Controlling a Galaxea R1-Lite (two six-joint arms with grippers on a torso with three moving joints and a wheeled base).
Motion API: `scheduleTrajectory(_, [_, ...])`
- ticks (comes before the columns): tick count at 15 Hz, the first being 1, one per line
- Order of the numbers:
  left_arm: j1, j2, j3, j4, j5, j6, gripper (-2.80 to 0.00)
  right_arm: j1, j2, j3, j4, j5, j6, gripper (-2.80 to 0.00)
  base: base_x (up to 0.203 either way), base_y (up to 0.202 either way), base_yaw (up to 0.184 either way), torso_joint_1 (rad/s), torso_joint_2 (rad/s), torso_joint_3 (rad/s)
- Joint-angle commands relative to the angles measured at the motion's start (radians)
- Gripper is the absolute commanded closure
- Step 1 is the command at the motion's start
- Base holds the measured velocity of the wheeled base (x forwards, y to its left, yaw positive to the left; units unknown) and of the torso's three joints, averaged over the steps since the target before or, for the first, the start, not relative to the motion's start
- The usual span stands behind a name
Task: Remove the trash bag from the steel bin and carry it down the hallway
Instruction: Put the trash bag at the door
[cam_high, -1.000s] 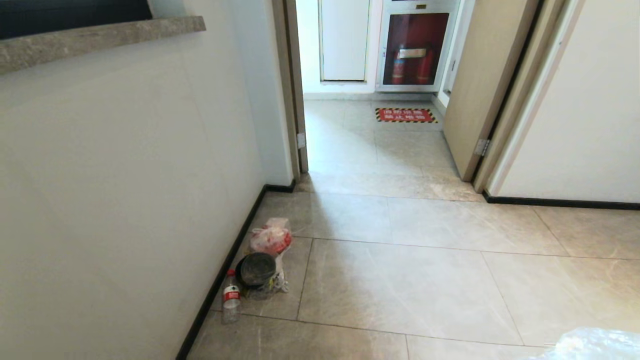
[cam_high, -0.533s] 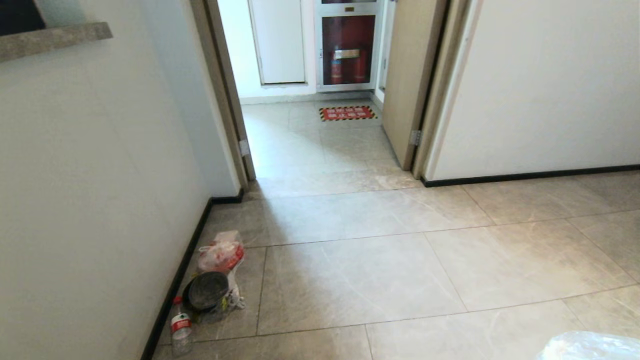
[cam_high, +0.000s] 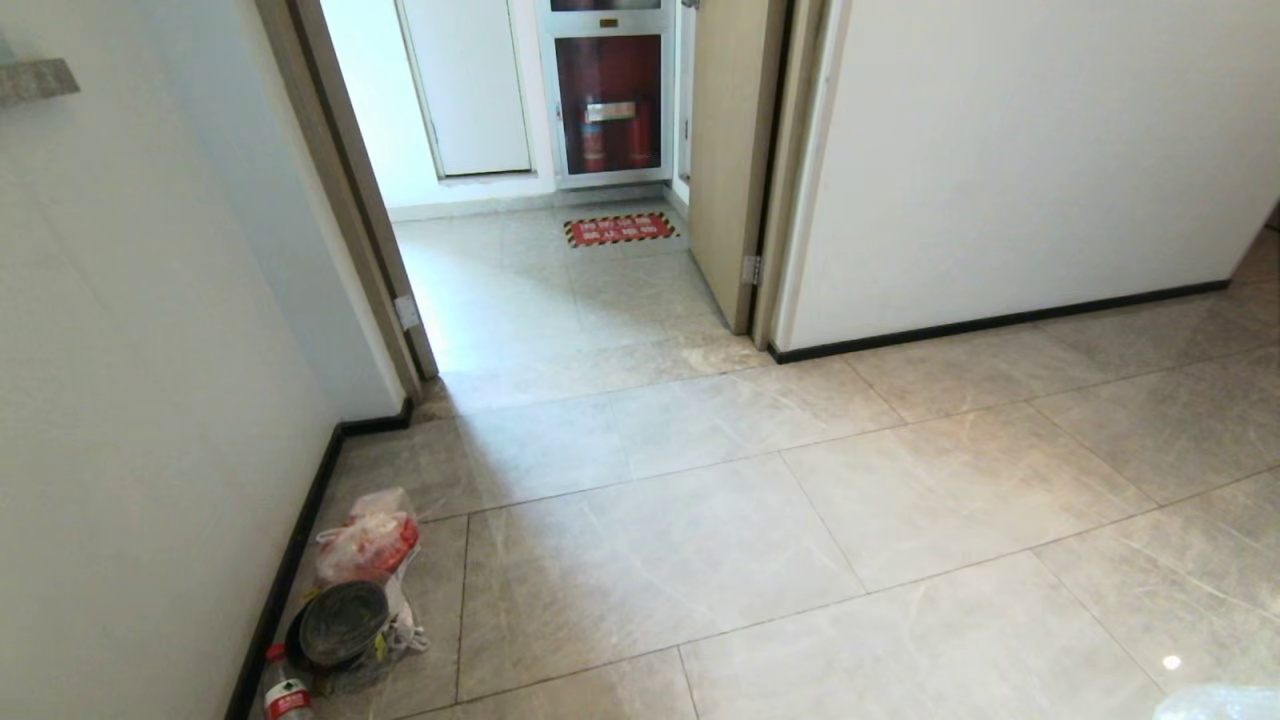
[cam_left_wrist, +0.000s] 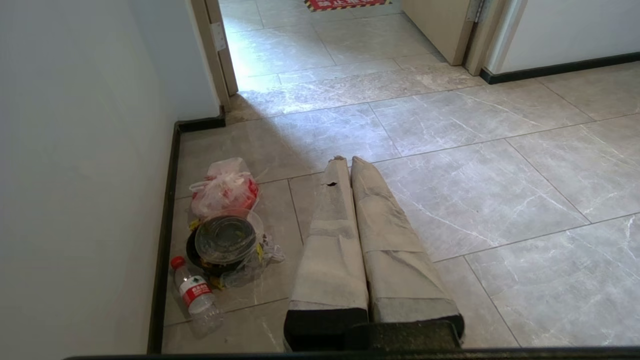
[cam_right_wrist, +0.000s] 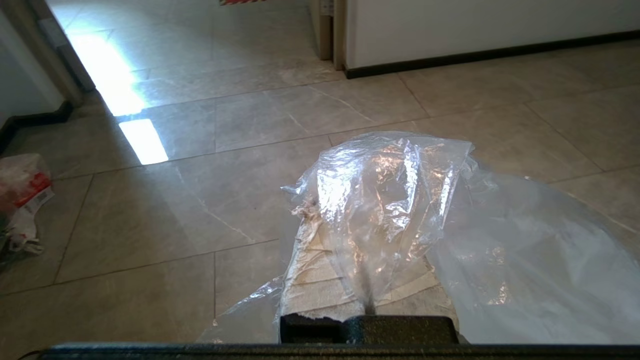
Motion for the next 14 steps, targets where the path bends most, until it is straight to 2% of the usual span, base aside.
scheduleTrajectory(1, [0.000, 0.001, 0.002, -0.001, 0.000, 0.000, 0.00, -0.001, 0.000, 0.002, 0.000, -0.003, 0.004, 0.00, 0.000, 0.000, 0.000, 0.000, 0.00, 0.000])
scheduleTrajectory(6, [0.000, 0.001, 0.002, -0.001, 0.000, 0.000, 0.00, -0.001, 0.001, 0.002, 0.002, -0.009, 0.023, 0.00, 0.002, -0.001, 0.019, 0.001, 0.00, 0.000])
scheduleTrajectory(14, [0.000, 0.001, 0.003, -0.001, 0.000, 0.000, 0.00, -0.001, 0.001, 0.002, 0.000, -0.009, 0.020, 0.00, -0.002, -0.010, 0.167, 0.003, 0.00, 0.000])
